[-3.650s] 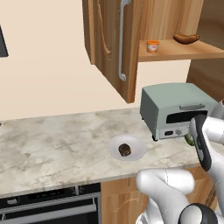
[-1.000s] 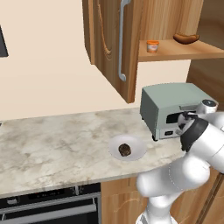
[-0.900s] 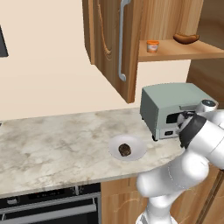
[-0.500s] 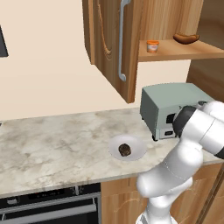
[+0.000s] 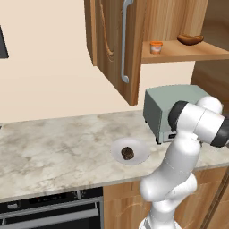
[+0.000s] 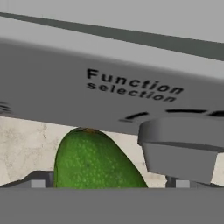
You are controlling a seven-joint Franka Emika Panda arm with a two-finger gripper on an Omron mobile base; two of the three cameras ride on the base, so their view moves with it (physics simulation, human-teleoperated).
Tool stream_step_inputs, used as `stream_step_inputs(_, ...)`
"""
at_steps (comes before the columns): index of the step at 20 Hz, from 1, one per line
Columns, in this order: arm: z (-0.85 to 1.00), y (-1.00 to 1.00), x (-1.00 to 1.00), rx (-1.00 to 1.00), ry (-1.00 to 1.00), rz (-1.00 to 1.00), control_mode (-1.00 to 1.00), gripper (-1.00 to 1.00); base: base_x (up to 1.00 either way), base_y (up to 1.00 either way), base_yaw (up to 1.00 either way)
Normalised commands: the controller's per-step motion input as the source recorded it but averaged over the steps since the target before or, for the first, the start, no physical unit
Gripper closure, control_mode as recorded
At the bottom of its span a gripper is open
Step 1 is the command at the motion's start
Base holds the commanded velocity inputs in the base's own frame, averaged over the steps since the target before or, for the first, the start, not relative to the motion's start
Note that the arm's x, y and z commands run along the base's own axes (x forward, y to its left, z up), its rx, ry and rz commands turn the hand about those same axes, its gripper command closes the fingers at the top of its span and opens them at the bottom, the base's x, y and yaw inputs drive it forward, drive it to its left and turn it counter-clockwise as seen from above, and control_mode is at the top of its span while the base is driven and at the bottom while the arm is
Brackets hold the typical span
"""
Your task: Pick the avocado and bread from the counter and place them on the plate. Then pick the jam from the cabinet and place it next to the plate. Lastly close the cabinet door.
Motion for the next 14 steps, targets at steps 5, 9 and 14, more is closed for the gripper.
stream_step_inputs(5, -0.08, -0.03, 0.0, 0.05, 0.02, 0.02, -1.0, 1.0, 0.0, 0.0, 0.0)
stream_step_inputs(9, 0.15, 0.0, -0.68, 0.2, 0.01, 0.02, -1.0, 1.0, 0.0, 0.0, 0.0)
stream_step_inputs(14, 0.5, 0.04, -0.79, 0.19, 0.0, 0.0, -1.0, 1.0, 0.0, 0.0, 0.0)
